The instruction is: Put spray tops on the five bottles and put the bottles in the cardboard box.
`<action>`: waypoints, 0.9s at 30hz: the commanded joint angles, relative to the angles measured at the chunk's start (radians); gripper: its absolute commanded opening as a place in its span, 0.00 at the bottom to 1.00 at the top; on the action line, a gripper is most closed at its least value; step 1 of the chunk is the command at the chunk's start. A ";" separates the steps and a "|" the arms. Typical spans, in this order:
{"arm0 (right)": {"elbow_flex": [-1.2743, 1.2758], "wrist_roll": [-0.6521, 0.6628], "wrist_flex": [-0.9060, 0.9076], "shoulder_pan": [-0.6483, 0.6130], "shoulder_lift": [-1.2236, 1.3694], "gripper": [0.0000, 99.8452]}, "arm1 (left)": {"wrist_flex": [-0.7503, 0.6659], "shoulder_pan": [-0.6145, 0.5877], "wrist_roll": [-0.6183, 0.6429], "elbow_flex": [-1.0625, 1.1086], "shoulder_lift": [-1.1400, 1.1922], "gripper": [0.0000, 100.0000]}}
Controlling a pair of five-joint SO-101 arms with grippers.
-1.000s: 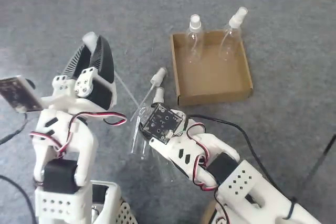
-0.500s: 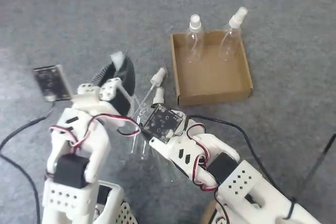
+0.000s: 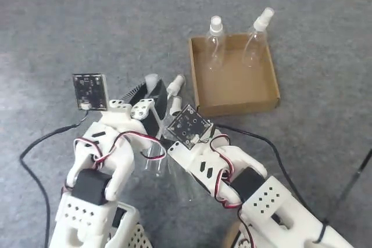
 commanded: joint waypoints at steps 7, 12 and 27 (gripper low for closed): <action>0.018 -0.011 -0.028 0.033 -0.044 0.01 | 0.029 0.014 -0.071 -0.004 0.005 0.01; 0.026 -0.018 -0.122 0.074 -0.033 0.01 | 0.029 0.015 -0.072 -0.004 0.005 0.01; 0.020 -0.137 -0.131 0.082 -0.033 0.01 | 0.023 0.074 -0.137 0.016 0.005 0.01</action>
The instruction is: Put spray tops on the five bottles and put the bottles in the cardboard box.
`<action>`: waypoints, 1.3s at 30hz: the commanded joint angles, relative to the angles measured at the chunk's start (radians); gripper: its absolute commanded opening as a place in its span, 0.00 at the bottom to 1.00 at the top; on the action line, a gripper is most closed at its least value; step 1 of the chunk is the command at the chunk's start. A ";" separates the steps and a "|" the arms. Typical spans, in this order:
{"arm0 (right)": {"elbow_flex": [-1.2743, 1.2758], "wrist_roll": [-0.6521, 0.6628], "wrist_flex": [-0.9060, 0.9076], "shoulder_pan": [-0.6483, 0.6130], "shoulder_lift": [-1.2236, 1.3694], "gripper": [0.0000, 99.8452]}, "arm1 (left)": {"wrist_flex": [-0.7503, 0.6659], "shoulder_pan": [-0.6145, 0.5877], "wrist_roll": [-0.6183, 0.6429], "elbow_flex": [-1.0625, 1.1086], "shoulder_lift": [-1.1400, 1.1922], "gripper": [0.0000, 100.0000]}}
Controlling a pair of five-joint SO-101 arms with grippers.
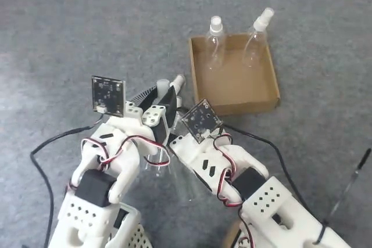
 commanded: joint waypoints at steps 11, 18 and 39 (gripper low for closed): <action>-0.044 -0.064 -0.022 0.101 -0.027 0.01 | 0.003 0.091 -0.057 0.039 0.008 0.01; -0.044 -0.066 -0.021 0.101 -0.038 0.01 | 0.003 0.089 -0.058 0.039 0.006 0.01; 0.037 -0.064 -0.202 0.099 -0.039 0.01 | -0.014 0.087 -0.114 0.038 0.008 0.01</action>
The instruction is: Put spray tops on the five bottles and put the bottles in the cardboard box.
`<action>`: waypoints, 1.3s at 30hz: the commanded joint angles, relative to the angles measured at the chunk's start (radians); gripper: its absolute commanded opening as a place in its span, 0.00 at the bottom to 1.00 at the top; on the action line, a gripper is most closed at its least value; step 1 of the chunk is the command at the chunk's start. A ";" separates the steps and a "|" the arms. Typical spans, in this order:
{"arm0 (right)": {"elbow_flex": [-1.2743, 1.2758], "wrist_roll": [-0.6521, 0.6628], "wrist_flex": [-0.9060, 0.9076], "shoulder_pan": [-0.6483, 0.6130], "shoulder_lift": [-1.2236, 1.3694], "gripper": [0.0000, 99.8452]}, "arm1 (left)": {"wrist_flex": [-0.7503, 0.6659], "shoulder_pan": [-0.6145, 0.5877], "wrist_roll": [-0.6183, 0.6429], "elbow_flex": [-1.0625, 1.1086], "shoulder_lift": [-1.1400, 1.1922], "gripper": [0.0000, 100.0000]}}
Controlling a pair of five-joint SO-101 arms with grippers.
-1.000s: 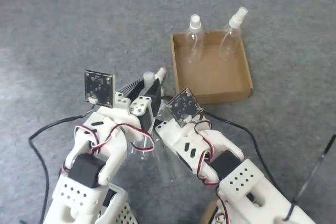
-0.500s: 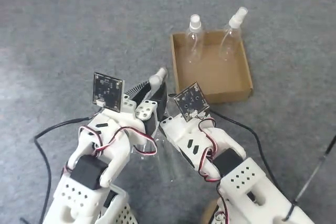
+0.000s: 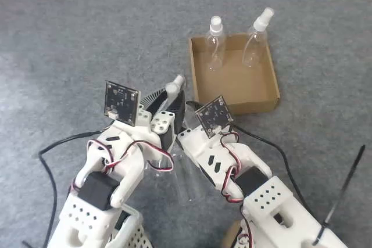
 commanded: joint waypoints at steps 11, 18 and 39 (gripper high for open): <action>-0.035 -0.012 -0.045 0.025 -0.041 0.01 | 0.018 0.005 -0.023 -0.013 0.017 0.16; -0.035 -0.012 -0.042 0.025 -0.041 0.01 | 0.095 0.003 -0.025 -0.090 0.015 0.20; -0.083 -0.011 -0.042 0.150 -0.028 0.01 | 0.227 -0.186 -0.080 -0.111 -0.290 0.25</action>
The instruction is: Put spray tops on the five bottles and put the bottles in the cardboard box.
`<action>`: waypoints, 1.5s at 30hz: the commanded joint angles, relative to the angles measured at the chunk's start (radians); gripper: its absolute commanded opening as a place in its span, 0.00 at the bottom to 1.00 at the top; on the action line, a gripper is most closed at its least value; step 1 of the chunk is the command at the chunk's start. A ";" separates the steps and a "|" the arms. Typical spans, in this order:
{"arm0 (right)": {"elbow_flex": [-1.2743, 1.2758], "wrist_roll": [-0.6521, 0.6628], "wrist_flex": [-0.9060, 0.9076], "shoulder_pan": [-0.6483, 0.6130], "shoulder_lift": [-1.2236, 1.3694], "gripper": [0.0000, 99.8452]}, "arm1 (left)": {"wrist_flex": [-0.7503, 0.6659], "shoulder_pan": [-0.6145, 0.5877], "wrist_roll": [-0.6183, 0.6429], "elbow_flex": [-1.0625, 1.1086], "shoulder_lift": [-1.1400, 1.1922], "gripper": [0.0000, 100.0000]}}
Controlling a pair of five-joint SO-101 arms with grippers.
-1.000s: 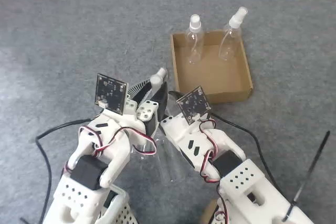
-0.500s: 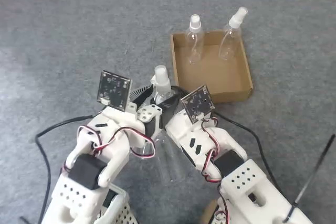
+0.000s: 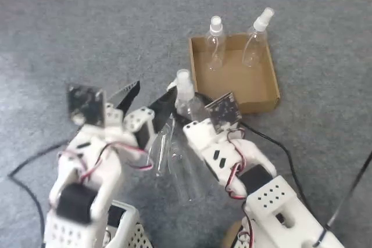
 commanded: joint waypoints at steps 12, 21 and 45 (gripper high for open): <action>-0.646 -0.009 0.217 0.153 0.317 0.01 | -0.110 0.000 -0.178 0.213 -0.044 0.25; -0.902 -0.014 0.369 0.131 0.595 0.01 | -0.157 0.112 -0.218 0.265 -0.031 0.33; -0.968 -0.009 0.739 -0.007 0.311 0.01 | -0.238 0.060 -0.244 0.317 -0.031 0.33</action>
